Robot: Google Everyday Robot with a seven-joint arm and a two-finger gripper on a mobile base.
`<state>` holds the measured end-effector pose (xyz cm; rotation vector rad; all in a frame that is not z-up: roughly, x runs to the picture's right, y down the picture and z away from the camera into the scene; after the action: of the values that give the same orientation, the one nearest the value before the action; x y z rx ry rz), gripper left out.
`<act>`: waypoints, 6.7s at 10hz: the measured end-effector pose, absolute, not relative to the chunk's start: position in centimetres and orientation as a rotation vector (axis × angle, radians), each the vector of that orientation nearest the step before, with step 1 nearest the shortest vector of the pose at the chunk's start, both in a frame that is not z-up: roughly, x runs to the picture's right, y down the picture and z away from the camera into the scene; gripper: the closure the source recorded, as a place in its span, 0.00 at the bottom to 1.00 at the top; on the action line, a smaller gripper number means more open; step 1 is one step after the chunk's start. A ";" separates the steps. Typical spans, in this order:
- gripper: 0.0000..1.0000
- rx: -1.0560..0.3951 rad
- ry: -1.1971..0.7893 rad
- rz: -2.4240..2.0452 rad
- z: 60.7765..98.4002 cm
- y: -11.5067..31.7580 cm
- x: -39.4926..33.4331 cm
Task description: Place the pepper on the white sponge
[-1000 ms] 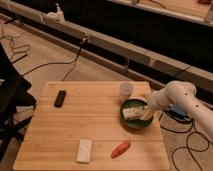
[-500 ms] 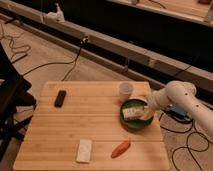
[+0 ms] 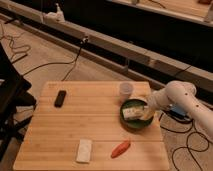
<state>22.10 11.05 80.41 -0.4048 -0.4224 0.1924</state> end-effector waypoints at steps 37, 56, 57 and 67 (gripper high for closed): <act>0.39 -0.810 -0.774 -0.524 75.2 31.3 11.2; 1.00 -0.463 -0.868 -0.426 73.2 17.9 -1.1; 1.00 -0.463 -0.866 -0.424 73.2 18.0 -0.9; 1.00 -0.513 -1.048 -0.523 68.5 24.8 -10.5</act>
<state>-10.46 24.80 68.49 -0.5130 -1.0482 -0.5228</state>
